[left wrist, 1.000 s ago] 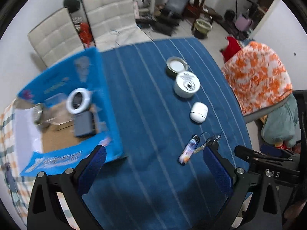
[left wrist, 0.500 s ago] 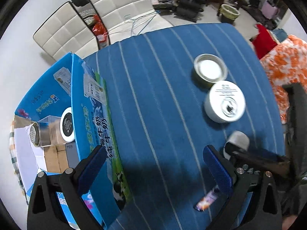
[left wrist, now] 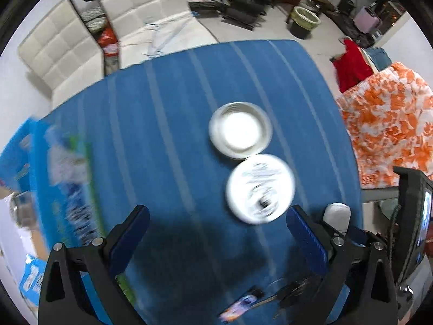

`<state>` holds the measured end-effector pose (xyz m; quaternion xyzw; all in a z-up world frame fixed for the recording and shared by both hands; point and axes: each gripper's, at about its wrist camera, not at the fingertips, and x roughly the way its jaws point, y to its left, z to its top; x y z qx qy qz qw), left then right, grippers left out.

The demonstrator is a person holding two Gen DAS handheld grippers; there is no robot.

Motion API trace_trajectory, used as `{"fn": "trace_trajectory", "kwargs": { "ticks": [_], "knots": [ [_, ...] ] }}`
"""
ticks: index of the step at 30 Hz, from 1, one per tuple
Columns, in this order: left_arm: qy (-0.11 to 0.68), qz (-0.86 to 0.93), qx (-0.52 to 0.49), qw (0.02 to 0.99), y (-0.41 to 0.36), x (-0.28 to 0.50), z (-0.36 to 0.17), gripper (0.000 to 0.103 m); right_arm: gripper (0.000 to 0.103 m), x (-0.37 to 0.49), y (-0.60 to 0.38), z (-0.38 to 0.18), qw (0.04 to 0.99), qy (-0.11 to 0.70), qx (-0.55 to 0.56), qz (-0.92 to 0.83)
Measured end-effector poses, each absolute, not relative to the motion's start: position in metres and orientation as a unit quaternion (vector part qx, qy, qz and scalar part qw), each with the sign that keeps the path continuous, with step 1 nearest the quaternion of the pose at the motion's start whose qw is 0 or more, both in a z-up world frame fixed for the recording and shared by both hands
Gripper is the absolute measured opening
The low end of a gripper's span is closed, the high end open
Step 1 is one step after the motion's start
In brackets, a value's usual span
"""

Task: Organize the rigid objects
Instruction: 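Grasp the white cream jar with the left gripper while the right grasps the white earbud case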

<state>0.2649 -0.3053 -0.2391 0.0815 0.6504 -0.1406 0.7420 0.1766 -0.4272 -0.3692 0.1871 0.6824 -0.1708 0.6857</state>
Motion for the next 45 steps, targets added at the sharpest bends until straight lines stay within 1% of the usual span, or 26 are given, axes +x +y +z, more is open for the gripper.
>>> {"fn": "trace_trajectory", "kwargs": {
  "ticks": [4, 10, 12, 14, 16, 19, 25, 27, 31, 37, 40, 45],
  "knots": [
    [0.673, -0.154, 0.089, 0.718, -0.334, 0.278, -0.262, 0.103, 0.048, 0.182, -0.435, -0.370, 0.684, 0.686, 0.184, -0.166],
    [0.689, -0.160, 0.110, 0.698, -0.352, 0.284, -0.287, 0.102, 0.048, 0.191, -0.437, -0.375, 0.685, 0.688, 0.173, -0.165],
    [0.696, -0.160, 0.114, 0.690, -0.354, 0.285, -0.295, 0.096, 0.049, 0.194, -0.436, -0.376, 0.685, 0.690, 0.166, -0.165],
    [0.706, -0.160, 0.110, 0.681, -0.355, 0.286, -0.306, 0.076, 0.049, 0.196, -0.433, -0.376, 0.684, 0.693, 0.158, -0.166],
    [0.691, -0.158, 0.119, 0.695, -0.356, 0.285, -0.304, 0.075, 0.049, 0.198, -0.431, -0.376, 0.684, 0.694, 0.151, -0.167],
    [0.679, -0.157, 0.130, 0.706, -0.356, 0.283, -0.302, 0.065, 0.049, 0.201, -0.428, -0.376, 0.684, 0.696, 0.143, -0.166],
    [0.685, -0.147, 0.119, 0.703, -0.320, 0.267, -0.295, 0.065, 0.048, 0.194, -0.398, -0.378, 0.686, 0.711, 0.105, -0.112],
    [0.686, -0.142, 0.121, 0.703, -0.304, 0.257, -0.293, 0.065, 0.049, 0.193, -0.388, -0.378, 0.695, 0.704, 0.085, -0.118],
    [0.702, -0.128, 0.107, 0.692, -0.277, 0.245, -0.306, 0.067, 0.051, 0.194, -0.386, -0.378, 0.700, 0.696, 0.089, -0.136],
    [0.687, -0.126, 0.108, 0.707, -0.274, 0.243, -0.313, 0.068, 0.051, 0.197, -0.392, -0.378, 0.697, 0.692, 0.111, -0.154],
    [0.683, -0.126, 0.107, 0.711, -0.268, 0.242, -0.315, 0.064, 0.049, 0.199, -0.390, -0.377, 0.696, 0.693, 0.103, -0.159],
    [0.681, -0.124, 0.105, 0.714, -0.271, 0.240, -0.316, 0.064, 0.049, 0.196, -0.384, -0.374, 0.698, 0.693, 0.087, -0.157]
  ]
}}
